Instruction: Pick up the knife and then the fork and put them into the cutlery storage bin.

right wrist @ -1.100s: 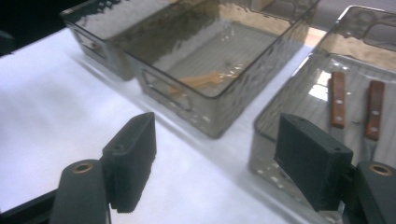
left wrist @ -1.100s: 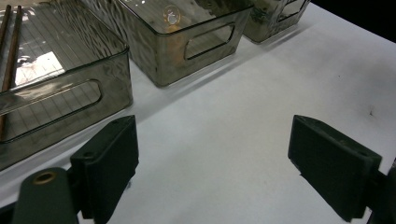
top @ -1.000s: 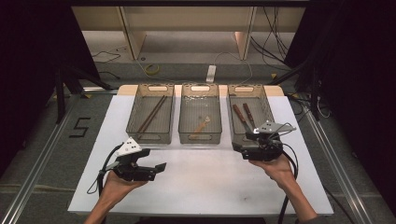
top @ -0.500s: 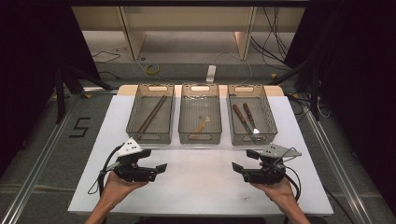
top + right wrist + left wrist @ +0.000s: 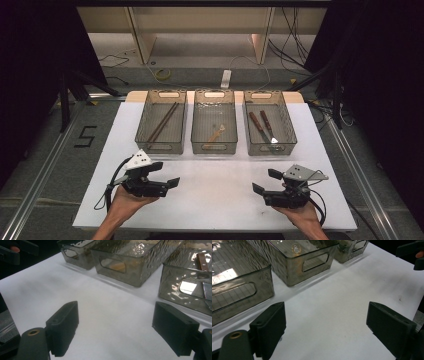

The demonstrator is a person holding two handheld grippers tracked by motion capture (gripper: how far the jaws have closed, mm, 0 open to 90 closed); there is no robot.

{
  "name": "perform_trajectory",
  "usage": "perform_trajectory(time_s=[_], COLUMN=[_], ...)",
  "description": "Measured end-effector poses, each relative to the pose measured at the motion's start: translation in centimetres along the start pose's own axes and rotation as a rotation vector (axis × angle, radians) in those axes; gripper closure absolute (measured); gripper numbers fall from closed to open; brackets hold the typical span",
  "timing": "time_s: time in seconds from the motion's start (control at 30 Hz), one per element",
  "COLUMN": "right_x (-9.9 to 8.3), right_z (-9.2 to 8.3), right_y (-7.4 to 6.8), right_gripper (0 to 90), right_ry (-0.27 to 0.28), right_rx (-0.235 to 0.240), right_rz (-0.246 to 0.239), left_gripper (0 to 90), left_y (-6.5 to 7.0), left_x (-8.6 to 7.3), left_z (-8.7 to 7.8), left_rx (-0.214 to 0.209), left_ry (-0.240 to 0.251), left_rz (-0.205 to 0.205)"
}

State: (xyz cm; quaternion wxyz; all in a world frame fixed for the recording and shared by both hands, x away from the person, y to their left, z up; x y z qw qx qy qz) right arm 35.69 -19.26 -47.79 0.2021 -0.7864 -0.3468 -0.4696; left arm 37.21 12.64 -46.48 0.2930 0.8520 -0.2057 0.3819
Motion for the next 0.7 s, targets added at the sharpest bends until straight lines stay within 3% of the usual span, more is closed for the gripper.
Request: perform_trajectory(time_s=[0.7], right_x=[0.2], right_z=[-0.13], right_y=[-0.12], right_gripper=[21.2], right_ry=[0.014], right_rx=[-0.001], right_rz=[-0.019], left_gripper=[15.4], left_y=[0.05], left_x=[-0.15], left_z=[0.16], left_rx=[-0.004], left_ry=[-0.007], left_rz=[-0.002])
Point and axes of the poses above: each handheld gripper's, and its own axes: z roughly forward along the jaws, x roughly out of its top, y roughly to its right, the point moved 8 cm from there along z, roughly forward along the jaws, and after that the axes turned 11 degrees about -z, right-handed, at the moved point
